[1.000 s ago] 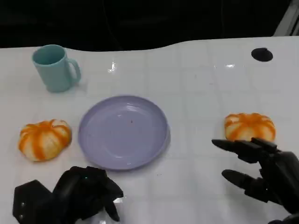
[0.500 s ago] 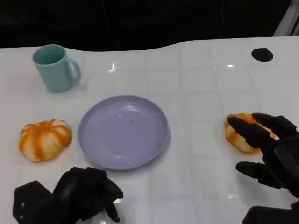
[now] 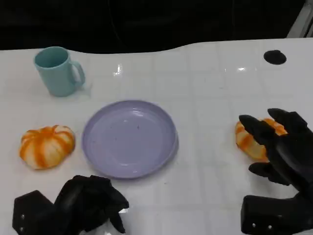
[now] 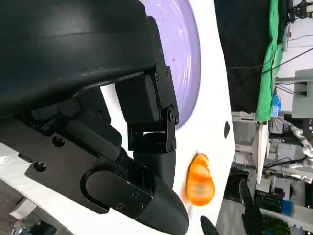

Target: Grasp the bread from the table and place it into the plate.

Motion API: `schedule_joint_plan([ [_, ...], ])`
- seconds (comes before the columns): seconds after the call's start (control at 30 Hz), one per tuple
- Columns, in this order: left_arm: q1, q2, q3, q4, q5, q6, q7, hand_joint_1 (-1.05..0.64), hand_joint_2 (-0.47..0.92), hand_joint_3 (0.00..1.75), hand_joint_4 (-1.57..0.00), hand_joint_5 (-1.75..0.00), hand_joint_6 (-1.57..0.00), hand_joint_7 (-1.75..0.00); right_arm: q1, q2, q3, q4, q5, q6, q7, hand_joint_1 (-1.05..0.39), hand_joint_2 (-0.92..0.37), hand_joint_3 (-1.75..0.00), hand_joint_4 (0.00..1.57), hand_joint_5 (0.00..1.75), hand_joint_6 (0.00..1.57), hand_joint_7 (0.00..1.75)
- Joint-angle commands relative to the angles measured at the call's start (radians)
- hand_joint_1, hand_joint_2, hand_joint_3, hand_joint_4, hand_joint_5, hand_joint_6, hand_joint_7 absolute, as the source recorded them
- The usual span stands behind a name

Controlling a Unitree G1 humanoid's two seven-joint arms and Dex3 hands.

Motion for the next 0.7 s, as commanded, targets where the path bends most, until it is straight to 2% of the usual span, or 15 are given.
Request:
schedule_joint_plan([
  [0.03, 0.011, 0.008, 0.003, -0.004, -0.008, 0.001, -0.005, -1.05, 0.80, 0.00, -1.47, -0.97, -1.57, -0.48, -0.048, -0.023, 0.020, 0.051, 0.012, 0.022, 0.008, -0.47, -0.86, 0.00, 0.00, 0.39, 0.28, 0.01],
  [0.3, 0.019, 0.008, -0.003, -0.016, 0.003, -0.002, 0.003, -1.05, 0.80, 0.00, -1.48, -0.98, -1.57, -0.48, -0.125, -0.030, 0.046, 0.128, 0.038, 0.051, 0.051, -0.42, -0.83, 0.00, 0.00, 0.39, 0.29, 0.01],
  [0.7, 0.022, 0.012, -0.007, -0.022, 0.013, -0.003, 0.012, -1.05, 0.81, 0.01, -1.47, -0.99, -1.57, -0.48, -0.230, -0.030, 0.082, 0.295, 0.077, 0.052, 0.047, -0.41, -0.82, 0.00, 0.00, 0.39, 0.30, 0.00],
])
